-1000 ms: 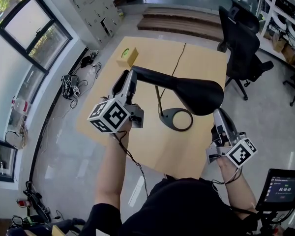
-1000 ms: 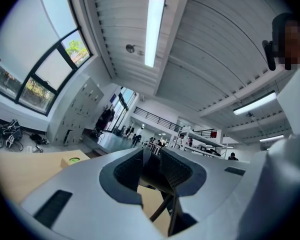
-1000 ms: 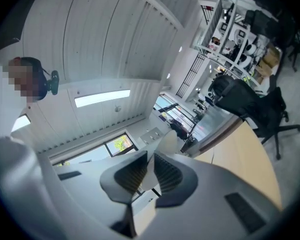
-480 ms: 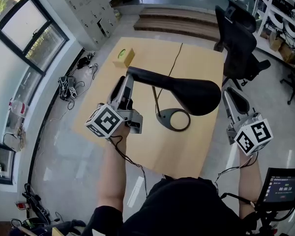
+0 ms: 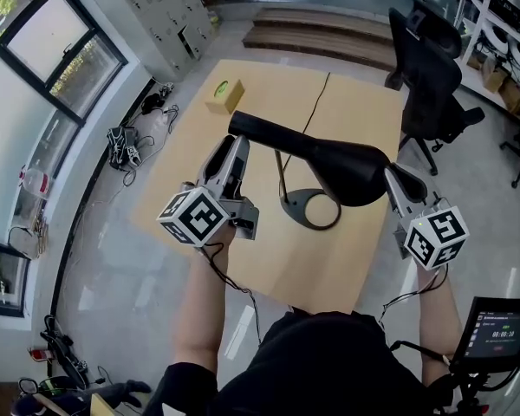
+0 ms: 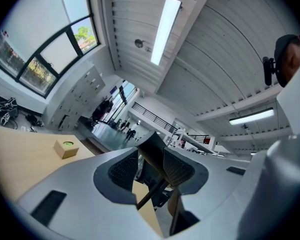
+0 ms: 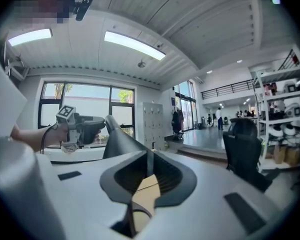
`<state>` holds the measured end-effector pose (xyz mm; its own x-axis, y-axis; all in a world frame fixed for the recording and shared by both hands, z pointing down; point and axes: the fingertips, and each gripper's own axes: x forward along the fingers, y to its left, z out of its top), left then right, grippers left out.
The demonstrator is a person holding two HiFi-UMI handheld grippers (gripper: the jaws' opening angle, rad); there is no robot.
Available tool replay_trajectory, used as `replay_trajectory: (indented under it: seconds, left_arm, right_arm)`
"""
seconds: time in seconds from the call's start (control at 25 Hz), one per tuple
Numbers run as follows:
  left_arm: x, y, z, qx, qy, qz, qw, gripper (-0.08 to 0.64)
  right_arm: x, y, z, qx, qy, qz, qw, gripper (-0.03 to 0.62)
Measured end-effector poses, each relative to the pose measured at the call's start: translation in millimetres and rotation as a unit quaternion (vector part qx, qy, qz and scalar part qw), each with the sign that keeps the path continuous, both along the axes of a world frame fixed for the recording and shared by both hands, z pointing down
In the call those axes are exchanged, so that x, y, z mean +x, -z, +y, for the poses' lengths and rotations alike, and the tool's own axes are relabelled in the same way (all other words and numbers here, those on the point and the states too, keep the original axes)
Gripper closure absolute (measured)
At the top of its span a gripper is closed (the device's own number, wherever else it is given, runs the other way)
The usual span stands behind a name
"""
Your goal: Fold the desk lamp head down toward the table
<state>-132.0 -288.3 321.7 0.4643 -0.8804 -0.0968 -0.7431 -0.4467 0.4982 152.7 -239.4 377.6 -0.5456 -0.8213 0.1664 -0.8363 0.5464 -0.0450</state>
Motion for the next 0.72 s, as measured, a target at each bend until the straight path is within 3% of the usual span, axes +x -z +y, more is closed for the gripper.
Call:
replay_trajectory:
  seconds: [0.16, 0.36, 0.52, 0.72]
  left_arm:
    - [6, -23, 7, -0.008, -0.008, -0.009, 0.9999, 0.416]
    - [21, -64, 3, -0.034, -0.018, -0.058, 0.9976, 0.416]
    - [35, -82, 0, -0.037, -0.03, -0.117, 0.992, 0.416]
    - [58, -91, -3, -0.016, -0.046, -0.215, 0.9754, 0.416]
  right_arm:
    - [0, -7, 0, -0.01, 0.001, -0.021, 1.0, 0.554]
    - [1, -18, -5, -0.023, 0.003, -0.031, 0.999, 0.554]
    - [0, -28, -8, -0.034, 0.004, -0.035, 0.999, 0.554]
    - [-2, -37, -9, -0.043, 0.003, -0.04, 0.998, 0.554]
